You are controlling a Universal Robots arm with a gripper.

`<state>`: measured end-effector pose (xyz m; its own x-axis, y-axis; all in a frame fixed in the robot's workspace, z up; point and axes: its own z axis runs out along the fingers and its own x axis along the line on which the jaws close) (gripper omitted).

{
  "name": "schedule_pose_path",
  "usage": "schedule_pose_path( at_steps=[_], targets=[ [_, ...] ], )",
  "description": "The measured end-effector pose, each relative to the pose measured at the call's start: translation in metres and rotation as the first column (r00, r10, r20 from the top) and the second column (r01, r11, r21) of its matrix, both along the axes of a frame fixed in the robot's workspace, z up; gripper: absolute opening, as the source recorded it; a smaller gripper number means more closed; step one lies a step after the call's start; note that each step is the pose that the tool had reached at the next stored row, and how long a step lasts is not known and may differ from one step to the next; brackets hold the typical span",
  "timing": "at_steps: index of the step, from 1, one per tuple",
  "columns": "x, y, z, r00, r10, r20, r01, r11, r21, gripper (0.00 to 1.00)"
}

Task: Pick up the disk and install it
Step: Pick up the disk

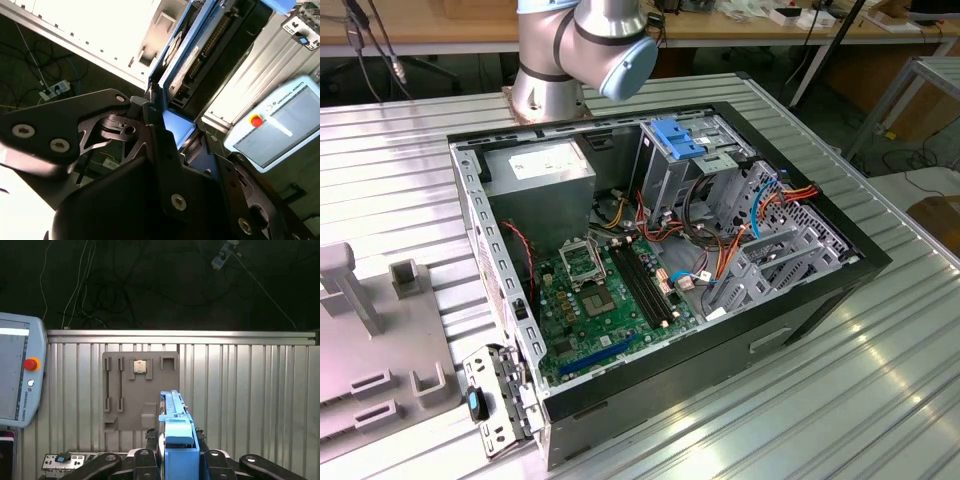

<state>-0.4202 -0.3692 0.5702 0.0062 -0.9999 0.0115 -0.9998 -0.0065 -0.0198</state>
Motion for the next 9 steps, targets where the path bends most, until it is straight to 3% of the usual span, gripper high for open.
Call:
schedule_pose_path(
  at_steps=[1, 6, 9],
  targets=[
    [0.0169, 0.0000, 0.0000, 1.0000, 0.000, -0.0001, 0.000, 1.0000, 0.0000, 0.37],
    [0.0366, 0.0000, -0.0002, 1.0000, 0.000, 0.0000, 0.000, 1.0000, 0.0000, 0.37],
    [0.0564, 0.0000, -0.0002, 1.0000, 0.000, 0.0000, 0.000, 1.0000, 0.0000, 0.37]
  ],
)
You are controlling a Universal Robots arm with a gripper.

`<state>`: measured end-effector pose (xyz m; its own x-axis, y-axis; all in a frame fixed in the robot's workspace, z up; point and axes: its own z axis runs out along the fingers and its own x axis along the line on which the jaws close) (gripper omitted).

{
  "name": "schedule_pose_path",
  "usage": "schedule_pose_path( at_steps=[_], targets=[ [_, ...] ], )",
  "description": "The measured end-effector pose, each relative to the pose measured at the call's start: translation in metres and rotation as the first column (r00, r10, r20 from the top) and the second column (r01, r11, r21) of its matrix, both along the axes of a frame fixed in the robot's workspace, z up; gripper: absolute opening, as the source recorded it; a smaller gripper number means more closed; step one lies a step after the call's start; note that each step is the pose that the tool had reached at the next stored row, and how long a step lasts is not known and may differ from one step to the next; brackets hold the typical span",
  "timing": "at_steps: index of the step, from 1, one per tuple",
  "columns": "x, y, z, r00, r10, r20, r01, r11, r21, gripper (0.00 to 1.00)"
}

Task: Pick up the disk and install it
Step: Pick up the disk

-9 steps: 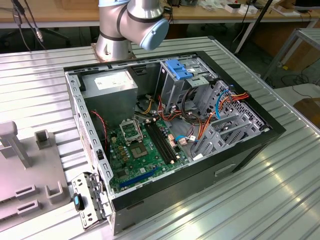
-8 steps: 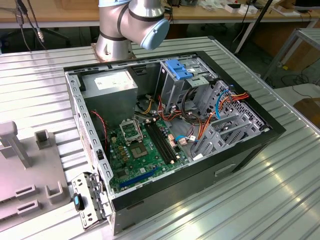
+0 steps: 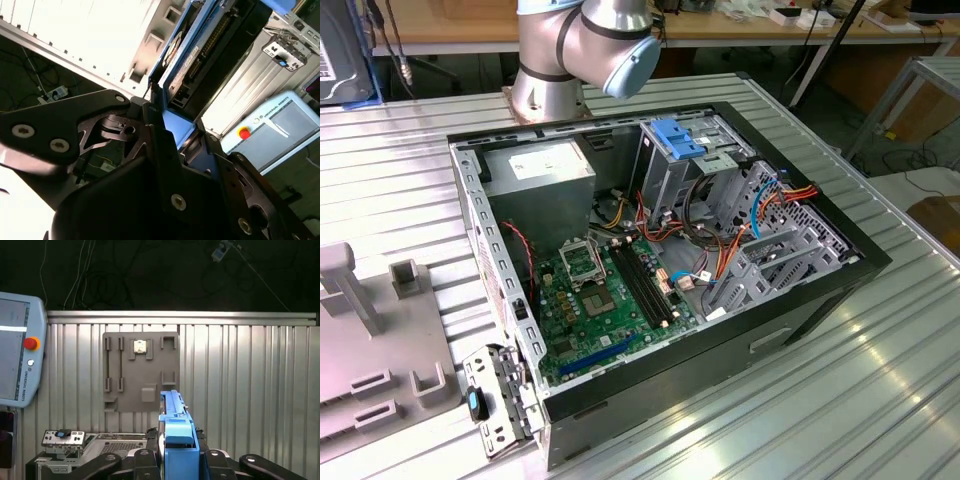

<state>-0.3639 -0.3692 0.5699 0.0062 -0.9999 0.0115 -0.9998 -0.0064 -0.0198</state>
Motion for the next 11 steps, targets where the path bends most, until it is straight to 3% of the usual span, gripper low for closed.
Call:
schedule_pose_path(
  at_steps=[1, 3, 11],
  targets=[
    [0.0075, 0.0000, 0.0000, 1.0000, 0.000, -0.0001, 0.000, 1.0000, 0.0000, 0.37],
    [0.0380, 0.0000, -0.0001, 1.0000, 0.000, 0.0000, 0.000, 1.0000, 0.0000, 0.37],
    [0.0815, 0.0000, -0.0003, 1.0000, 0.000, -0.0001, 0.000, 1.0000, 0.0000, 0.37]
  ],
)
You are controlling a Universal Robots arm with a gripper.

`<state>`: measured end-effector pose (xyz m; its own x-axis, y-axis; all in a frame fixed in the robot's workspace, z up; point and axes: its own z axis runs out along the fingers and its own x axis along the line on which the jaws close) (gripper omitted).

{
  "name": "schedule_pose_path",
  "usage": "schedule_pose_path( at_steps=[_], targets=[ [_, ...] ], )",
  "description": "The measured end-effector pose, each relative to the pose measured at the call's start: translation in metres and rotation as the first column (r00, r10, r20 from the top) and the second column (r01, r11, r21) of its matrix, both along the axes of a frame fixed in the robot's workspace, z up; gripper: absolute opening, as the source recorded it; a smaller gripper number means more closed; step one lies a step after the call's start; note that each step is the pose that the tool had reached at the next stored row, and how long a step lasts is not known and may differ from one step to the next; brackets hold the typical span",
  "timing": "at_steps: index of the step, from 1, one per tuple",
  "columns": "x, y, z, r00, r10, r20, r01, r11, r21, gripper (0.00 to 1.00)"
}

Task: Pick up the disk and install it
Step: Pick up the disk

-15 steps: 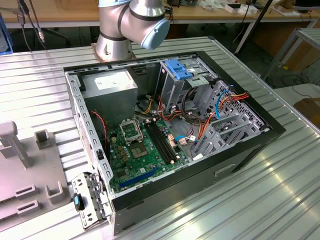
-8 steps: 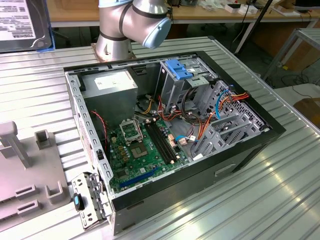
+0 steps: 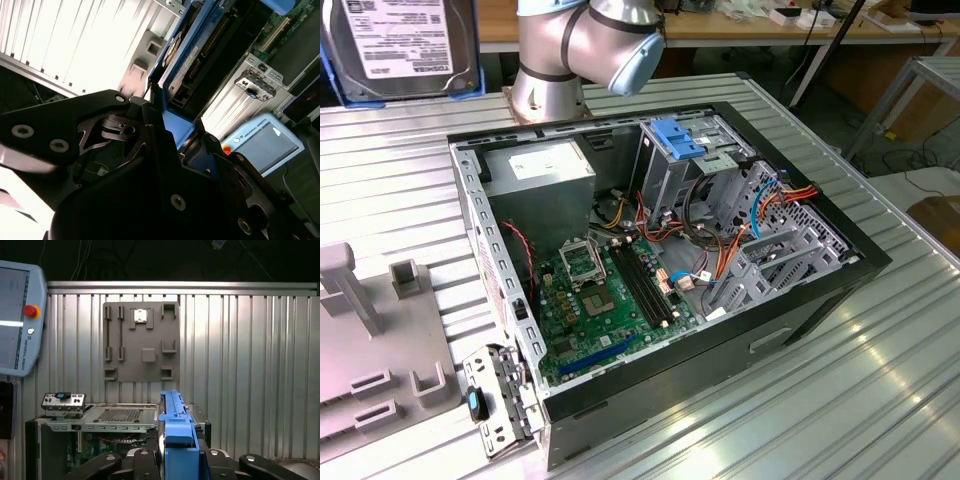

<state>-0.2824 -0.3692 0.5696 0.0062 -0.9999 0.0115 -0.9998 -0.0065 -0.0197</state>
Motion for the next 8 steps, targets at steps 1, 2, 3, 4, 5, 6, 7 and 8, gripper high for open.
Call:
schedule_pose_path(
  at_steps=[1, 2, 3, 4, 5, 6, 7, 8],
  targets=[
    [0.0052, 0.0000, 0.0000, 1.0000, 0.000, 0.0000, 0.000, 1.0000, 0.0000, 0.37],
    [0.0093, 0.0000, 0.0000, 1.0000, 0.000, -0.0001, 0.000, 1.0000, -0.0001, 0.37],
    [0.0178, 0.0000, -0.0002, 1.0000, 0.000, 0.0001, 0.000, 1.0000, 0.0001, 0.37],
    [0.0240, 0.0000, -0.0002, 1.0000, 0.000, 0.0000, 0.000, 1.0000, 0.0000, 0.37],
    [0.0289, 0.0000, -0.0002, 1.0000, 0.000, 0.0000, 0.000, 1.0000, 0.0000, 0.37],
    [0.0397, 0.0000, -0.0003, 1.0000, 0.000, 0.0000, 0.000, 1.0000, 0.0000, 0.37],
    [0.0450, 0.0000, -0.0003, 1.0000, 0.000, 0.0000, 0.000, 1.0000, 0.0000, 0.37],
    [0.0490, 0.0000, -0.0003, 1.0000, 0.000, 0.0000, 0.000, 1.0000, 0.0000, 0.37]
  ],
)
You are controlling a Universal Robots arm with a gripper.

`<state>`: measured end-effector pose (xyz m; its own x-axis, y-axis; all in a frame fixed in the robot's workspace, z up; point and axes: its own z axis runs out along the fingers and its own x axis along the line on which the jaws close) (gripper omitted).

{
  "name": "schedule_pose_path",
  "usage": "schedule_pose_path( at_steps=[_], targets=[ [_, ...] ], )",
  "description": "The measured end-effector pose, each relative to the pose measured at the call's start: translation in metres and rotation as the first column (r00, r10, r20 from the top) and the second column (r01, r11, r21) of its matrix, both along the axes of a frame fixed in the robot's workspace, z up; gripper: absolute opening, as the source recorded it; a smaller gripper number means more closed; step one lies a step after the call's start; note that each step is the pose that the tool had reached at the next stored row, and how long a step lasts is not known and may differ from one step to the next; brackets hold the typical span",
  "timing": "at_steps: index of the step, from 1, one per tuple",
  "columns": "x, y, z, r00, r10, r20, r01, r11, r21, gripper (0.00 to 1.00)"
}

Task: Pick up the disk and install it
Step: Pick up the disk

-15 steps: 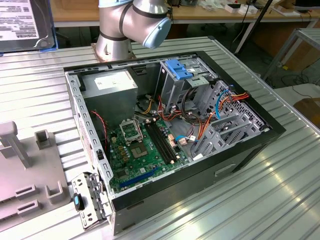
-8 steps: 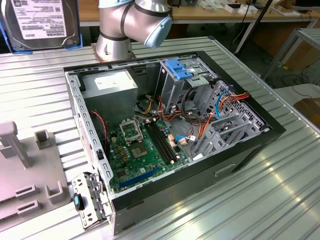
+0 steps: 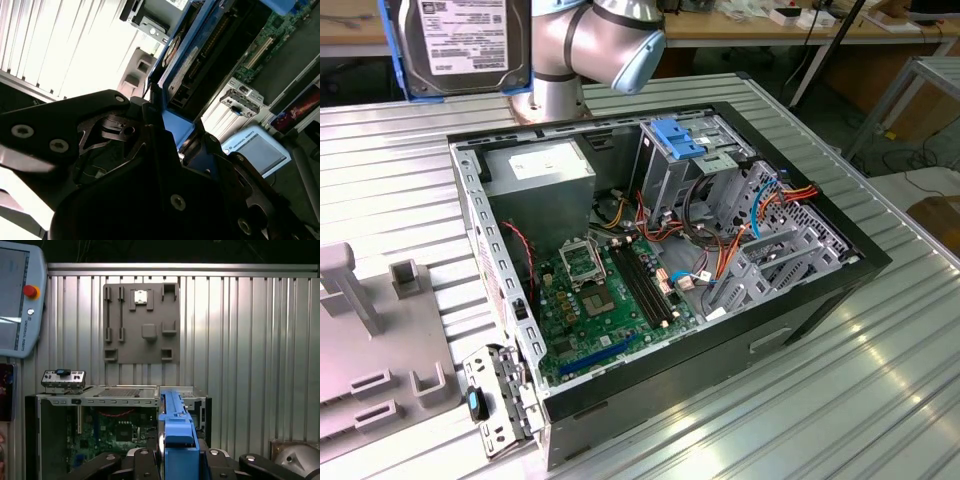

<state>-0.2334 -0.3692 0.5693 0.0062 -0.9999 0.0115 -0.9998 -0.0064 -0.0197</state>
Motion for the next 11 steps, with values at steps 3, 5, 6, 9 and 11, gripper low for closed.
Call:
schedule_pose_path(
  at_steps=[3, 5, 6, 9, 11],
  targets=[
    [0.0282, 0.0000, -0.0001, 1.0000, 0.000, 0.0000, 0.000, 1.0000, 0.0000, 0.37],
    [0.0375, 0.0000, -0.0002, 1.0000, 0.000, 0.0000, 0.000, 1.0000, 0.0001, 0.37],
    [0.0466, 0.0000, -0.0002, 1.0000, 0.000, -0.0001, 0.000, 1.0000, 0.0000, 0.37],
    [0.0658, -0.0001, -0.0003, 1.0000, 0.000, 0.0000, 0.000, 1.0000, 0.0000, 0.37],
    [0.0780, 0.0000, -0.0004, 1.0000, 0.000, 0.0000, 0.000, 1.0000, 0.0000, 0.37]
  ],
)
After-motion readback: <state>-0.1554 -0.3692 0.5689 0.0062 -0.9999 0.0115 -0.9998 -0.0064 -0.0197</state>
